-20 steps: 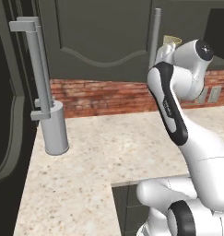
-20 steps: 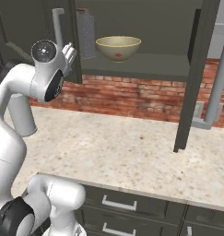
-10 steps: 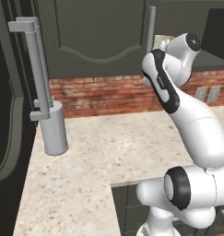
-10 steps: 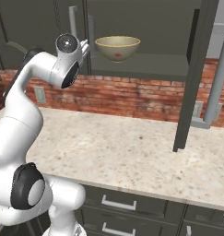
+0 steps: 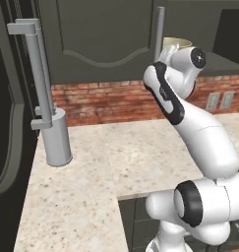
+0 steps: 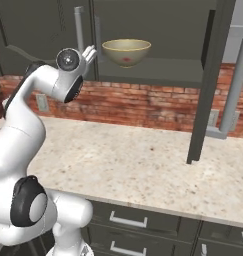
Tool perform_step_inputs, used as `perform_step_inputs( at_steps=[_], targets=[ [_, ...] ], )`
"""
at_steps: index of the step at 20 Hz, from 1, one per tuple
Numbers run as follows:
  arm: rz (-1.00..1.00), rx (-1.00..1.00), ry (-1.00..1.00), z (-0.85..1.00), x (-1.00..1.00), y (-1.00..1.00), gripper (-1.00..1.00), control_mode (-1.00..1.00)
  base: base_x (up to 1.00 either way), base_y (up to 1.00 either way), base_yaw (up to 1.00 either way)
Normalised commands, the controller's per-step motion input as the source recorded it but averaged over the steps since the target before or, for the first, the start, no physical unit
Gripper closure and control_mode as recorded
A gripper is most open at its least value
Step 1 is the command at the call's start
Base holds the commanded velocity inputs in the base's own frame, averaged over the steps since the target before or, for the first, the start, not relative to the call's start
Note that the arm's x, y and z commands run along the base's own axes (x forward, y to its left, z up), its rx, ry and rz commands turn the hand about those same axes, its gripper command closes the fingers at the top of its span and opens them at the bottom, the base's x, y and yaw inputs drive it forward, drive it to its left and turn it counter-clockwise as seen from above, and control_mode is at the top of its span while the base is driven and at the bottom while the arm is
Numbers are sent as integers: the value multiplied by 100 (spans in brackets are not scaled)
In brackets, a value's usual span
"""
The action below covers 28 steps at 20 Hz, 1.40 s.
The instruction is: Pick the mug and place it in the sink. Pick the bowl and place it in the open cabinet and then close the cabinet.
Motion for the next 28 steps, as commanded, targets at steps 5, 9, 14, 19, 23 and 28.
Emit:
perform_step_inputs(
  at_steps=[5,9,14,19,23,28],
  targets=[
    [-14,0,-25,-37,83,48,-100,-100,0,0,0],
    [-16,0,-13,-28,100,46,-100,-100,0,0,0],
    [-17,0,-1,-24,100,44,-100,-100,0,0,0],
    [-16,8,27,0,100,9,-100,-100,0,0,0],
    [-16,17,50,11,70,2,-100,-100,0,0,0],
    [-28,25,75,20,-42,-82,-100,-100,0,0,0]
  ],
)
